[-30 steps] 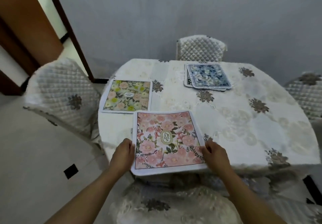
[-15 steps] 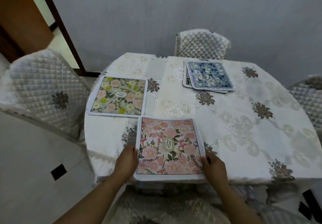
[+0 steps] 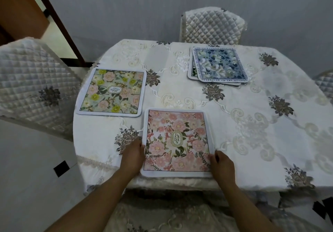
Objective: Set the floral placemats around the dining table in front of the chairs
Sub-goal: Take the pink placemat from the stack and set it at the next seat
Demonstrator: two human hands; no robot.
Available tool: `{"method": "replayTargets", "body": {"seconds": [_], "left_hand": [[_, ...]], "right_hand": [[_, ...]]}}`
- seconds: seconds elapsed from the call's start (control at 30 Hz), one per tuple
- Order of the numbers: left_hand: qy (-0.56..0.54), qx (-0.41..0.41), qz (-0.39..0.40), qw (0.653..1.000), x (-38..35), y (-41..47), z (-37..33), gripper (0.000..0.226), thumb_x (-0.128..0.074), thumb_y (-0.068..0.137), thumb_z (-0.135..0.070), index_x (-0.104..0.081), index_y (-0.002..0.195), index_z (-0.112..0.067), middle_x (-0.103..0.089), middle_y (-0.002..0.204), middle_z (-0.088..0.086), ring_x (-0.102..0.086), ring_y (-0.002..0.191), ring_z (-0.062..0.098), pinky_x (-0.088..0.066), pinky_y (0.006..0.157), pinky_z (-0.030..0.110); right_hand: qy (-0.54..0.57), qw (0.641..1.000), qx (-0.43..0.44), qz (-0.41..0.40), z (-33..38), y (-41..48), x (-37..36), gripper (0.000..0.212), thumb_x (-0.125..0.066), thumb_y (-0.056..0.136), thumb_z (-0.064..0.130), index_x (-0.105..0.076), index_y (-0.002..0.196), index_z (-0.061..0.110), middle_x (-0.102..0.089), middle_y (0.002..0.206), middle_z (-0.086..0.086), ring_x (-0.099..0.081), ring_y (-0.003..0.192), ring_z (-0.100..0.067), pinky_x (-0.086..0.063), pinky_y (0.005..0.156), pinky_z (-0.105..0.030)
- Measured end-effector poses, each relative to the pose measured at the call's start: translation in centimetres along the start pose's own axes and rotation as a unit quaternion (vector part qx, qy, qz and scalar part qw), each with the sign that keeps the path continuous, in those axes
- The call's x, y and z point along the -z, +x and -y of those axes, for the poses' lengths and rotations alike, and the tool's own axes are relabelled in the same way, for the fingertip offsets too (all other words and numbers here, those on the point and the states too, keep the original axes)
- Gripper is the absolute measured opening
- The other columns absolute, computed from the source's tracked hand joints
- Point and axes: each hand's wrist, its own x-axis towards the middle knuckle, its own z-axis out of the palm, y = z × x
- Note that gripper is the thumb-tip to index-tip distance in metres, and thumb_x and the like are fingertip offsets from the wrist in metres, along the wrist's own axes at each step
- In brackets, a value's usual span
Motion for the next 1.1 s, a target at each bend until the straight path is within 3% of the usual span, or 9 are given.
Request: {"method": "replayTargets", "body": {"seconds": [0.07,0.13,0.27,0.37,0.57,0.77,0.9,1.1], "left_hand": [[0.000,0.000,-0.001,1.000,-0.4,-0.2,-0.1,0.018,-0.047,0.095,-0.017,-0.060,0.107,-0.018,-0.069,0.098,0.005,-0.065,0.085,0.028,-0.055,0.074,0.042],[0.008,0.003,-0.012,1.000,-0.4,-0.3,0.1,0.019,-0.048,0.095,-0.017,-0.062,0.108,-0.019,-0.071,0.097,0.005,-0.065,0.084,0.028,-0.055,0.074,0.042],[0.025,0.021,-0.034,0.999,-0.2,-0.2,0.8,0.015,-0.052,0.095,-0.021,-0.061,0.105,-0.015,-0.070,0.088,0.006,-0.065,0.078,0.029,-0.055,0.071,0.042],[0.017,0.035,-0.047,0.998,-0.2,-0.4,1.1,0.009,-0.057,0.094,-0.021,-0.054,0.097,-0.013,-0.067,0.081,0.007,-0.063,0.072,0.031,-0.055,0.066,0.043],[0.016,0.036,-0.058,0.998,-0.4,-0.6,1.4,0.014,-0.061,0.091,-0.020,-0.057,0.100,-0.010,-0.070,0.086,0.010,-0.065,0.076,0.034,-0.055,0.068,0.044],[0.070,0.059,-0.029,0.995,-0.4,0.1,1.4,0.018,-0.061,0.090,-0.025,-0.054,0.095,-0.010,-0.068,0.088,0.012,-0.063,0.084,0.036,-0.051,0.074,0.045],[0.096,0.073,-0.008,0.993,-0.4,0.3,1.0,0.021,-0.058,0.089,-0.024,-0.055,0.104,-0.009,-0.065,0.104,0.016,-0.058,0.099,0.038,-0.049,0.084,0.049],[0.174,0.101,0.110,0.973,0.4,1.1,-0.6,0.054,-0.059,0.083,-0.020,-0.043,0.133,-0.008,-0.049,0.132,0.022,-0.045,0.123,0.042,-0.038,0.102,0.053]], "right_hand": [[-0.004,1.000,0.001,0.011,-0.8,-0.4,-0.2,0.013,-0.058,0.094,0.027,-0.061,0.083,0.023,-0.060,0.071,0.002,-0.063,0.072,-0.026,-0.043,0.060,-0.031],[-0.019,1.000,0.013,0.010,-1.3,-0.7,-0.7,0.014,-0.058,0.094,0.029,-0.065,0.097,0.018,-0.059,0.075,0.002,-0.063,0.074,-0.026,-0.041,0.060,-0.029],[-0.036,0.999,0.029,0.005,-1.4,-0.7,-1.4,0.022,-0.058,0.093,0.034,-0.054,0.074,0.024,-0.052,0.060,0.011,-0.052,0.056,-0.005,-0.030,0.046,-0.022],[-0.053,0.998,0.031,-0.005,-1.4,-0.6,-1.7,0.029,-0.059,0.091,0.036,-0.047,0.068,0.024,-0.049,0.055,0.009,-0.045,0.050,-0.001,-0.025,0.043,-0.021],[-0.096,0.994,0.042,-0.003,-1.4,-0.3,-2.0,0.031,-0.060,0.090,0.034,-0.047,0.067,0.018,-0.051,0.058,-0.001,-0.055,0.057,-0.026,-0.033,0.047,-0.029],[-0.090,0.995,0.025,-0.021,-0.6,-0.4,-1.8,0.024,-0.067,0.085,0.028,-0.048,0.077,0.015,-0.056,0.067,-0.006,-0.058,0.066,-0.030,-0.040,0.055,-0.033],[-0.217,0.975,0.033,-0.026,0.6,-0.6,-2.0,0.026,-0.060,0.088,0.029,-0.057,0.100,0.006,-0.064,0.090,-0.014,-0.062,0.082,-0.032,-0.049,0.067,-0.037],[-0.322,0.945,0.029,0.044,3.0,-0.9,-0.9,0.026,-0.049,0.093,0.029,-0.061,0.109,0.013,-0.065,0.110,-0.008,-0.061,0.101,-0.027,-0.048,0.084,-0.038]]}}
